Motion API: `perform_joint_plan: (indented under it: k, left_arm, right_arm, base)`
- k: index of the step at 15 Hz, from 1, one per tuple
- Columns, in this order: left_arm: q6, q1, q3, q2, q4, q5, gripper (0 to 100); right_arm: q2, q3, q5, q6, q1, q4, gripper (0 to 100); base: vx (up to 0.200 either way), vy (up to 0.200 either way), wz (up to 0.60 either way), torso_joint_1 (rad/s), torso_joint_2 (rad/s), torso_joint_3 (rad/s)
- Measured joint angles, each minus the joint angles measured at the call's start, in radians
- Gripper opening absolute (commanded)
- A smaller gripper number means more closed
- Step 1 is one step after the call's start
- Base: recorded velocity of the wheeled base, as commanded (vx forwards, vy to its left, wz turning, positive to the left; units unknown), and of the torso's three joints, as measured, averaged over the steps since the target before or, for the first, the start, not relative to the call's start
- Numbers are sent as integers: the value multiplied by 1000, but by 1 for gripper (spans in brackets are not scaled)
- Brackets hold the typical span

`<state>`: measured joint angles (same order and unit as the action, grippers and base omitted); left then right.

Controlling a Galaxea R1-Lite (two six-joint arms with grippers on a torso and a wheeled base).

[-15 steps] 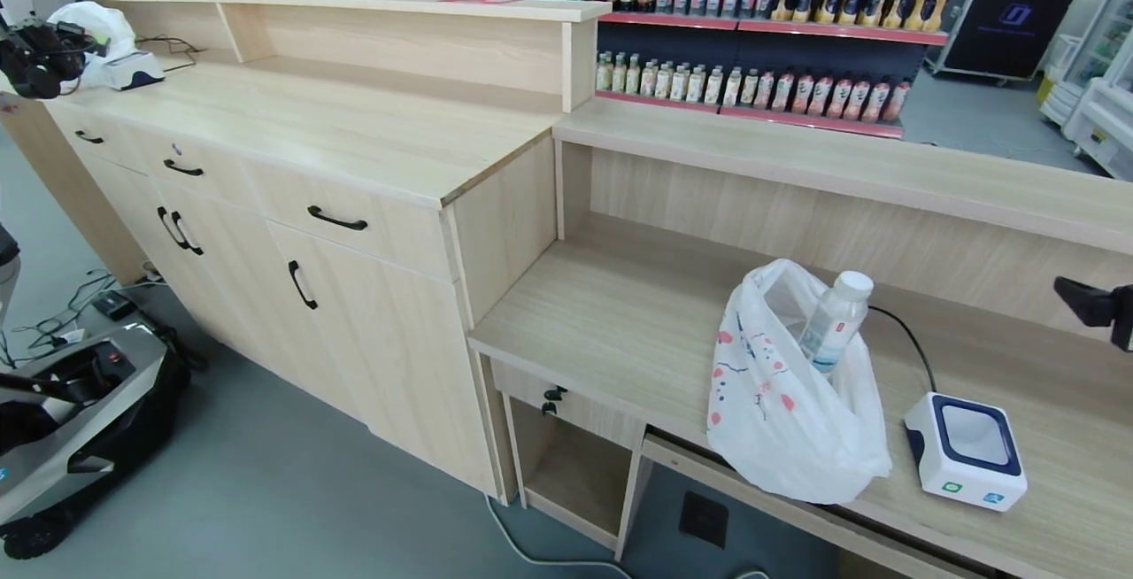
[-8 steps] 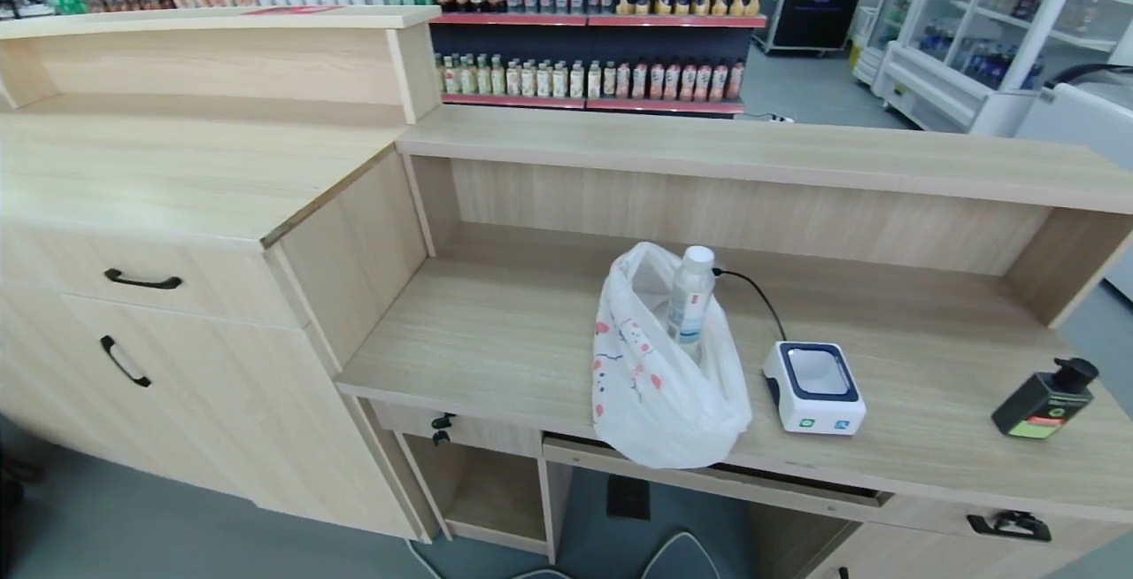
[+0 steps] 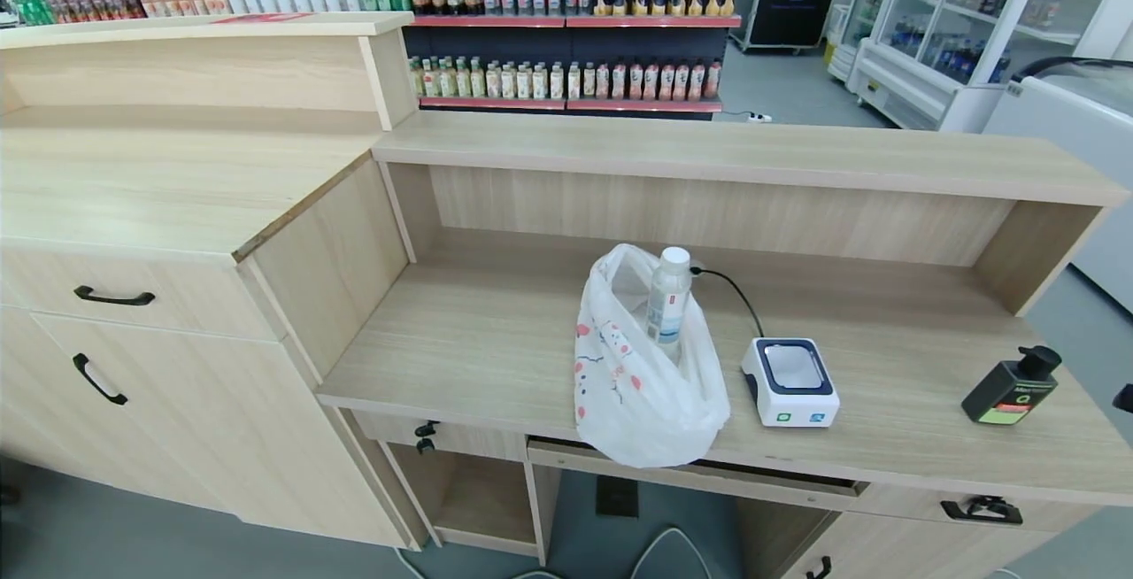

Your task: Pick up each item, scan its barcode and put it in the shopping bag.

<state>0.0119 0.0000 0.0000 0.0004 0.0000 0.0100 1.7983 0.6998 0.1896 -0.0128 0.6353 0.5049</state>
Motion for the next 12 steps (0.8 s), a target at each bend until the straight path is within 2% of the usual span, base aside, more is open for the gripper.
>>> perform_joint_plan:
  k: [4,7,11,12]
  left_arm:
    - [0,0,0,0,0,0,0]
    - [0,0,0,0,0,0,0]
    - [0,0,0,0,0,0,0]
    - [0,0,0,0,0,0,0]
  right_arm:
    - [130,55,-57,205,29,161,100]
    - [193,71,-98,406,61,203,100]
    - [259,131,-177,520,80,211,100]
    - [277,156,-242,534,82,211,100]
  base:
    - [0,0,0,0,0,0]
    - [0,0,0,0,0,0]
    - [0,0,0,0,0,0]
    - [0,0,0,0,0,0]
